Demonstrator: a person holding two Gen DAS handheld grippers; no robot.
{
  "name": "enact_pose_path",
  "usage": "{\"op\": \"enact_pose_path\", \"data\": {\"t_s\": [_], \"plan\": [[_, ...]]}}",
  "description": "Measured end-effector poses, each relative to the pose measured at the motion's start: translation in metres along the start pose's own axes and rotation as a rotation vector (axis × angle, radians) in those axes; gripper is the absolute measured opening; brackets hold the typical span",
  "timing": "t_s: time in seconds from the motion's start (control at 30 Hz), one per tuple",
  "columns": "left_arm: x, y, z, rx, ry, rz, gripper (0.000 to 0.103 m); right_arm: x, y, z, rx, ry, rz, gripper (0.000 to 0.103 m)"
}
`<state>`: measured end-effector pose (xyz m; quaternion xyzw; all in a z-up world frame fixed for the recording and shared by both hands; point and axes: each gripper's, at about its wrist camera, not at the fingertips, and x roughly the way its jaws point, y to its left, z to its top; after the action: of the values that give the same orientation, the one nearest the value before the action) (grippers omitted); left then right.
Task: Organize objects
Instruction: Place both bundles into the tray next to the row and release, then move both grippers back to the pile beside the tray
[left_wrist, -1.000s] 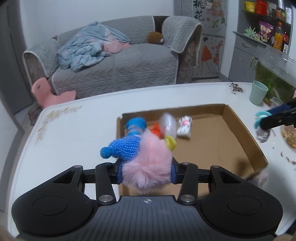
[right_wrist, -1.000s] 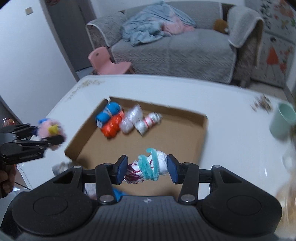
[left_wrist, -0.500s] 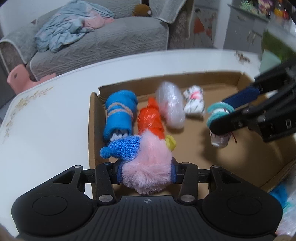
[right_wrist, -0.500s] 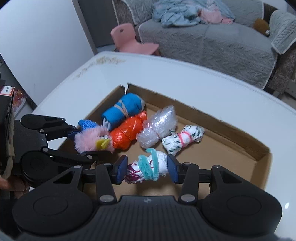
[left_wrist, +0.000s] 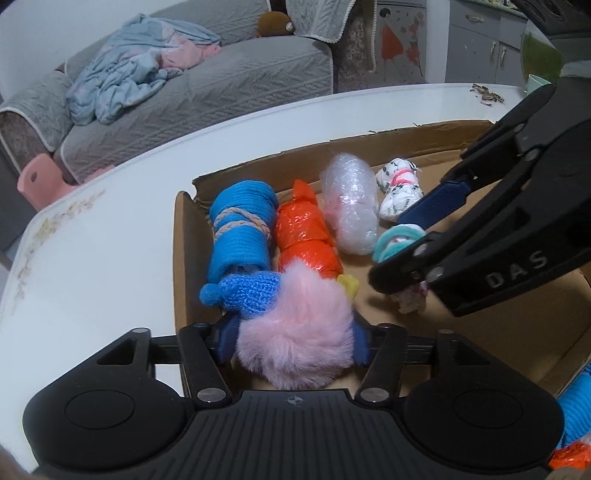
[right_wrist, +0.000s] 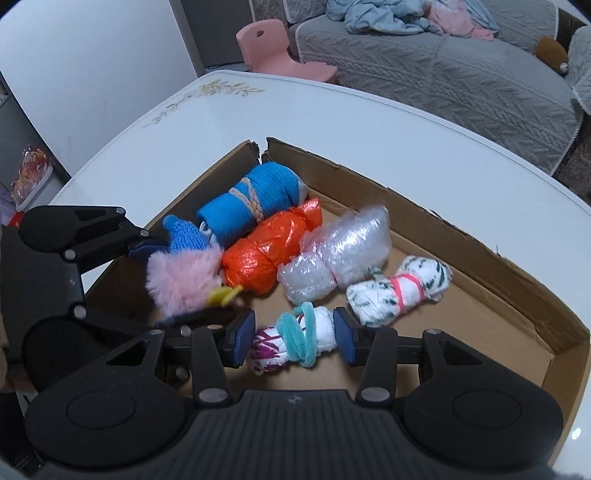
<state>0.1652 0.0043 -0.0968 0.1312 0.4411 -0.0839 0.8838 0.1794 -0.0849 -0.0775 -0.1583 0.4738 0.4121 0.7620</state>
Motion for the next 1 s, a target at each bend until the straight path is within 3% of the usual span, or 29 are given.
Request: {"op": "enact_pose_path", "data": {"t_s": [0.17, 0.43, 0.63, 0.77, 1.0], "plan": [[-0.007, -0.01, 0.001, 0.06, -0.016, 0.051, 0.077, -0.005, -0.001, -0.003, 0.006, 0.0, 0.009, 0.046], [-0.023, -0.004, -0.004, 0.025, -0.012, 0.038, 0.078, -0.009, -0.002, 0.002, 0.026, -0.011, 0.015, 0.046], [-0.052, 0.005, -0.013, -0.043, -0.031, -0.012, 0.08, -0.014, 0.002, 0.004, 0.018, -0.014, 0.011, 0.047], [-0.079, 0.019, -0.013, -0.15, -0.084, -0.071, 0.082, -0.034, 0.002, 0.005, 0.031, -0.046, -0.004, 0.047], [-0.115, 0.036, -0.032, -0.215, -0.089, -0.043, 0.085, -0.1, 0.005, -0.014, 0.057, -0.132, -0.033, 0.054]]}}
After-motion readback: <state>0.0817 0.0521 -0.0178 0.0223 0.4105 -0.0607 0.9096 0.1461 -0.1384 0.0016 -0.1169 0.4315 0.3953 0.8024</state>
